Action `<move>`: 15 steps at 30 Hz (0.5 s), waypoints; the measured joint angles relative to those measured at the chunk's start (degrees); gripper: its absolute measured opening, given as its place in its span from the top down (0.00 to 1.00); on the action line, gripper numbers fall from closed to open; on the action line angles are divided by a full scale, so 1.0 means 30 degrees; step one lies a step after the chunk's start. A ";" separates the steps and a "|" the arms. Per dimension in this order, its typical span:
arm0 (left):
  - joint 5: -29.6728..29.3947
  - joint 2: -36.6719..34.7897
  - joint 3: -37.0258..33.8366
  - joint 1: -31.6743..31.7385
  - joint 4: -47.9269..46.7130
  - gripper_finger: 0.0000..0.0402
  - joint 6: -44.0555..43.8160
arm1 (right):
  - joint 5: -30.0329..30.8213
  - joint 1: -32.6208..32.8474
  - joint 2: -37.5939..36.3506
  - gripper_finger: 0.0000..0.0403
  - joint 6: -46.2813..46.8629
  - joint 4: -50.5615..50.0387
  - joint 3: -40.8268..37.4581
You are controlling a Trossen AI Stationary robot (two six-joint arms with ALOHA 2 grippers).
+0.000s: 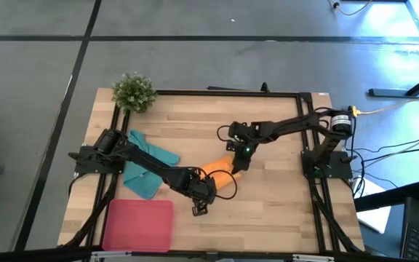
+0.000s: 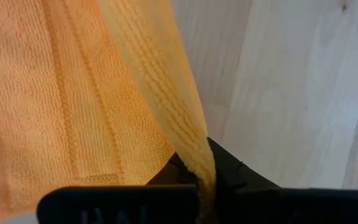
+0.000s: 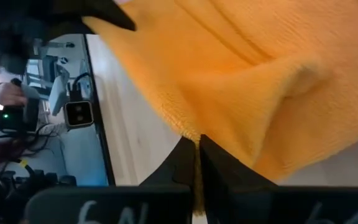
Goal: Roll microfiber towels into tight, uniform cylinder then place into a basket
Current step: Roll the yellow microfiber cloth
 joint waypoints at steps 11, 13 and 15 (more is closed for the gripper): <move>0.0247 0.0022 -0.0015 0.0000 0.0158 1.00 0.0339 | 0.0390 -0.0170 0.2046 0.97 -0.0043 0.1487 0.0015; 0.0220 0.0022 -0.0015 0.0007 0.0200 1.00 0.0325 | 0.0886 -0.0163 0.2295 0.97 -0.0078 0.1550 0.0015; 0.0199 0.0029 -0.0015 0.0007 0.0200 1.00 0.0277 | 0.1036 -0.0163 0.2437 0.97 -0.0131 0.1558 0.0048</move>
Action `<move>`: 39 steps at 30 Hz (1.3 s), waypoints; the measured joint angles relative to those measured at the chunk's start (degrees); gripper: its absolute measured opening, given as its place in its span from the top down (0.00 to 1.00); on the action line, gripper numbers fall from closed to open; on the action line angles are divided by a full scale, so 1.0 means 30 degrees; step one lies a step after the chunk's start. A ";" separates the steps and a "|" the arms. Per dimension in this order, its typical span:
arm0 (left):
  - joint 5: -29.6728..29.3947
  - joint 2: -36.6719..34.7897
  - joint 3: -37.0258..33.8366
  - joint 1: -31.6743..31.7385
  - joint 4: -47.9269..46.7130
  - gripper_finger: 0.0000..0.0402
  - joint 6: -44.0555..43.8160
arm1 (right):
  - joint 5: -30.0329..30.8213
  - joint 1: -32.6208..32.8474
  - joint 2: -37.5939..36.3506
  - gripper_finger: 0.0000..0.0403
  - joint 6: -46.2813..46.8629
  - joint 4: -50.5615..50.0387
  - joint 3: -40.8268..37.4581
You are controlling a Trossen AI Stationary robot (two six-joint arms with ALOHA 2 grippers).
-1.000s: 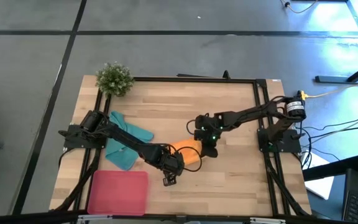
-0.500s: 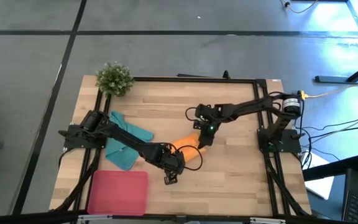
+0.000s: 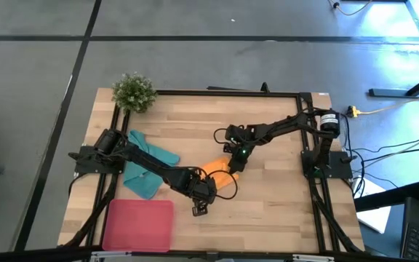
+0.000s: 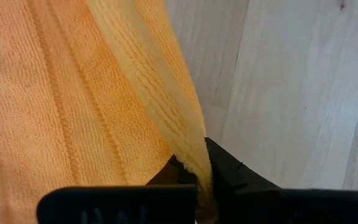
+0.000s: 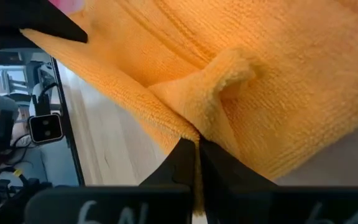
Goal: Roll microfiber towels into tight, uniform cylinder then place into a basket
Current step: Roll the yellow microfiber cloth
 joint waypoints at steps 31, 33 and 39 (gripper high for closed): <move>0.0224 0.0161 -0.0964 0.2253 -0.1669 1.00 -0.4911 | 0.1203 0.0393 0.0312 0.97 -0.0830 -0.0005 -0.0048; 0.0105 0.0153 -0.1077 0.2251 -0.1617 1.00 -0.4941 | 0.0859 0.0393 0.0312 0.97 -0.1347 0.0104 -0.0074; 0.0093 0.0153 -0.1105 0.2285 -0.1530 1.00 -0.4878 | -0.0028 0.0379 0.0329 0.96 -0.2024 0.1405 -0.0118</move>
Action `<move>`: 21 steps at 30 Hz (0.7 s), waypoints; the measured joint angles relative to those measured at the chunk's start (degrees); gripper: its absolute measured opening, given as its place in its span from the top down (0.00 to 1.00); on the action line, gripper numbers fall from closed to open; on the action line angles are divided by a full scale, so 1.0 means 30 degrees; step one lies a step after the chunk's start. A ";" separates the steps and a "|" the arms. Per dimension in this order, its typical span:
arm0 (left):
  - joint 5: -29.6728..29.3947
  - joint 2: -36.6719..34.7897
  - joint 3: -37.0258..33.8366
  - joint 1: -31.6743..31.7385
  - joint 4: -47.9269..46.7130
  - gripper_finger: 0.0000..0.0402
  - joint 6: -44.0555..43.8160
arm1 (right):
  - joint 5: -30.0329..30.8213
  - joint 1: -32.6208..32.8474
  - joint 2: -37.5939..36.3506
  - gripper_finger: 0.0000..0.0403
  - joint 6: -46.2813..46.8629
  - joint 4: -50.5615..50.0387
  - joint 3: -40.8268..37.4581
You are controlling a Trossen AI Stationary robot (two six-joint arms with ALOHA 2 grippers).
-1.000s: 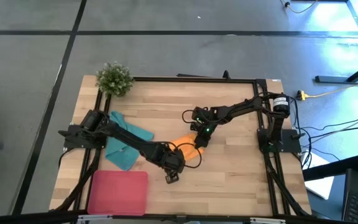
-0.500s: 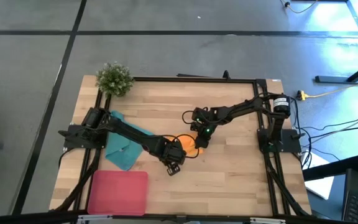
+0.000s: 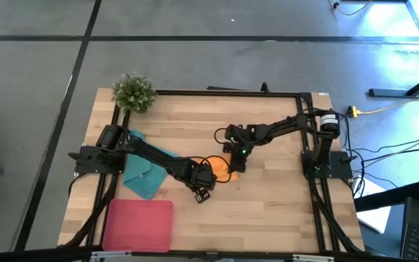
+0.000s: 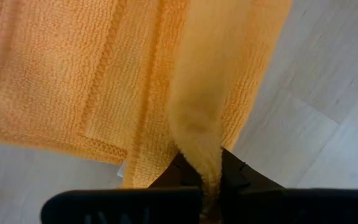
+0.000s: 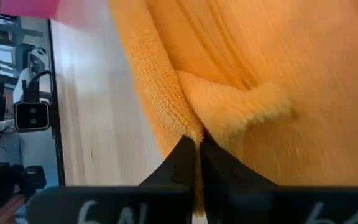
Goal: Roll microfiber towels into tight, uniform cylinder then place into a basket
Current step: Roll the yellow microfiber cloth
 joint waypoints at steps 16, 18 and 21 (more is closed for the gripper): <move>-0.0130 0.0051 -0.0024 -0.0005 0.0058 1.00 0.0197 | 0.0131 -0.0058 -0.0162 0.74 0.0454 0.1008 0.0034; -0.0131 0.0058 -0.0025 -0.0005 0.0058 1.00 0.0205 | 0.0166 -0.0095 -0.0353 0.73 0.0656 0.0842 -0.0016; -0.0197 0.0066 -0.0039 -0.0076 0.0066 1.00 0.0211 | 0.0462 -0.0087 -0.0994 0.73 0.0690 0.0607 -0.0068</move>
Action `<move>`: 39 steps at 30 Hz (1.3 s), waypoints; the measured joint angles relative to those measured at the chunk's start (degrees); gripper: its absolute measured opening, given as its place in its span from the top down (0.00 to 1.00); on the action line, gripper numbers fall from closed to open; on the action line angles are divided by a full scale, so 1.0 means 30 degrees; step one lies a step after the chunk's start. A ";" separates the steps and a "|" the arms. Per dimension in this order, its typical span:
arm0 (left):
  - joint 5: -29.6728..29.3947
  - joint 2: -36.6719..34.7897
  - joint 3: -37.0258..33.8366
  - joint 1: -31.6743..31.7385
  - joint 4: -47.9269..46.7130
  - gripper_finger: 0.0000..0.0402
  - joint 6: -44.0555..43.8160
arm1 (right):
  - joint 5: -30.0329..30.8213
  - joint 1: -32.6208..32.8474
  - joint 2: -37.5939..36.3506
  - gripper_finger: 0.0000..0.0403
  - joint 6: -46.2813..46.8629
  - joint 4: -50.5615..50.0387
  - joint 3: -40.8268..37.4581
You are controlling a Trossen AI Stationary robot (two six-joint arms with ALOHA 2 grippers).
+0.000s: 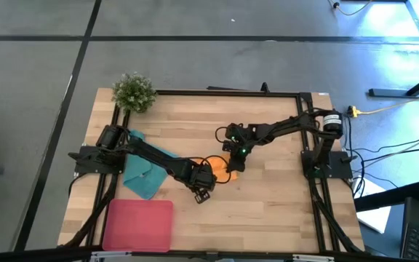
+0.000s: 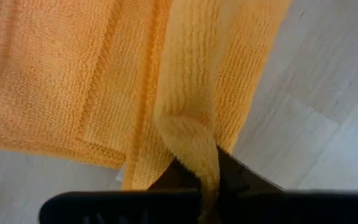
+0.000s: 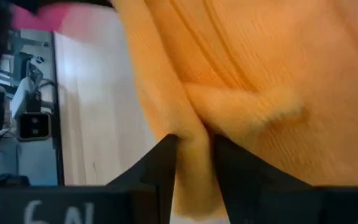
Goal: Roll microfiber towels into tight, uniform cylinder then place into a basket
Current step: Roll the yellow microfiber cloth
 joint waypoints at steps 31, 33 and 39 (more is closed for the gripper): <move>0.0190 0.0007 -0.0007 -0.0082 0.0118 1.00 -0.0233 | 0.9949 0.5125 -0.1598 0.72 -0.8174 0.3266 -0.0887; 0.0200 0.0007 -0.0007 -0.0082 0.0178 1.00 -0.0233 | 1.0063 0.4969 -0.1236 0.72 -0.8216 0.3550 -0.0860; 0.0221 0.0007 -0.0007 -0.0079 0.0214 1.00 -0.0233 | 1.0028 0.4567 -0.0294 0.72 -0.8196 0.3777 -0.0831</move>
